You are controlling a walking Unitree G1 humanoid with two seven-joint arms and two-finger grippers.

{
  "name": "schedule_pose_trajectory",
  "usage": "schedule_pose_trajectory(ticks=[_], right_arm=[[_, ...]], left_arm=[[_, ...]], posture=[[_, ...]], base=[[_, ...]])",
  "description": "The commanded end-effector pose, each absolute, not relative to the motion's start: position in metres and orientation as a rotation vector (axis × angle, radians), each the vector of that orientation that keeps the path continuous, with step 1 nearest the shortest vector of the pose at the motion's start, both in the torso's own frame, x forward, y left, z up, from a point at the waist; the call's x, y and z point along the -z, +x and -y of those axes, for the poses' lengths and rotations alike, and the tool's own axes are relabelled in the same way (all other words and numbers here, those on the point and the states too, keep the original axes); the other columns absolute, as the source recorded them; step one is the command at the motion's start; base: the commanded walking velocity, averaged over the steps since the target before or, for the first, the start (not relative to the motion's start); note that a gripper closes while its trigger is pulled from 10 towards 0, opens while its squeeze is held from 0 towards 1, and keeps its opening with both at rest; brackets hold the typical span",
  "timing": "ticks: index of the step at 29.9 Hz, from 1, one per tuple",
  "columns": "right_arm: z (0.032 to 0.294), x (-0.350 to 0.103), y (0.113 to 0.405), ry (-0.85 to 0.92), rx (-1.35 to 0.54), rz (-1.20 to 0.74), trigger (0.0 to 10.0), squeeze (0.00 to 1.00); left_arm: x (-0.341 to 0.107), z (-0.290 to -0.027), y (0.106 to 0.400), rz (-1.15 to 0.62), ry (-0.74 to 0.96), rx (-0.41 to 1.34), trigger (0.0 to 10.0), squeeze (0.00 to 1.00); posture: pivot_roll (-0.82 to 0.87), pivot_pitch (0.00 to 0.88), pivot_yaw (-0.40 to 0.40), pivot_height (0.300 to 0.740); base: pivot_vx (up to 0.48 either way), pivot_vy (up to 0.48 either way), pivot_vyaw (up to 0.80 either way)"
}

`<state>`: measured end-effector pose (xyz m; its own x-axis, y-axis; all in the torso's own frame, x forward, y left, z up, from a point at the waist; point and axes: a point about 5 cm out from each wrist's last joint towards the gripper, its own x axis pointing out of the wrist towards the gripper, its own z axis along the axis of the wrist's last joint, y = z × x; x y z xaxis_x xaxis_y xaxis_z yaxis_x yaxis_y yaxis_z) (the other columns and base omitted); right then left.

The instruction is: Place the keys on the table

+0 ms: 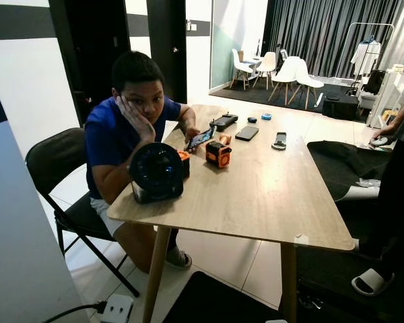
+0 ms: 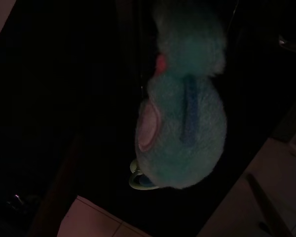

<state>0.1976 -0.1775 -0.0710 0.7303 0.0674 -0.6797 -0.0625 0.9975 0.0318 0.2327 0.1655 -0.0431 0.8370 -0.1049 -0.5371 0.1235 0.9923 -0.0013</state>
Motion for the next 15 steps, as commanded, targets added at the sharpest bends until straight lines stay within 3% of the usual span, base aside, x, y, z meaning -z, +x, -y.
schedule_pose_trajectory(ticks=[1,9,15], right_arm=[[0.1790,0.0735,0.1934,0.017,-0.055,-0.765,10.0,0.00],[0.1786,0.0741,0.1929,0.023,-0.053,-0.772,10.0,0.00],[0.1781,0.0742,0.1928,0.024,-0.054,-0.773,10.0,0.00]], left_arm=[[0.0441,-0.1657,0.2310,-0.569,0.041,0.128,10.0,0.00],[0.0441,-0.1667,0.2310,-0.571,0.043,0.125,10.0,0.00],[0.0440,-0.1671,0.2310,-0.571,0.043,0.124,10.0,0.00]], posture=[[0.07,0.024,-0.016,0.740],[0.07,0.027,-0.016,0.740],[0.07,0.027,-0.015,0.740]], base=[[0.000,0.000,0.00],[0.000,0.000,0.00],[0.000,0.000,-0.60]])
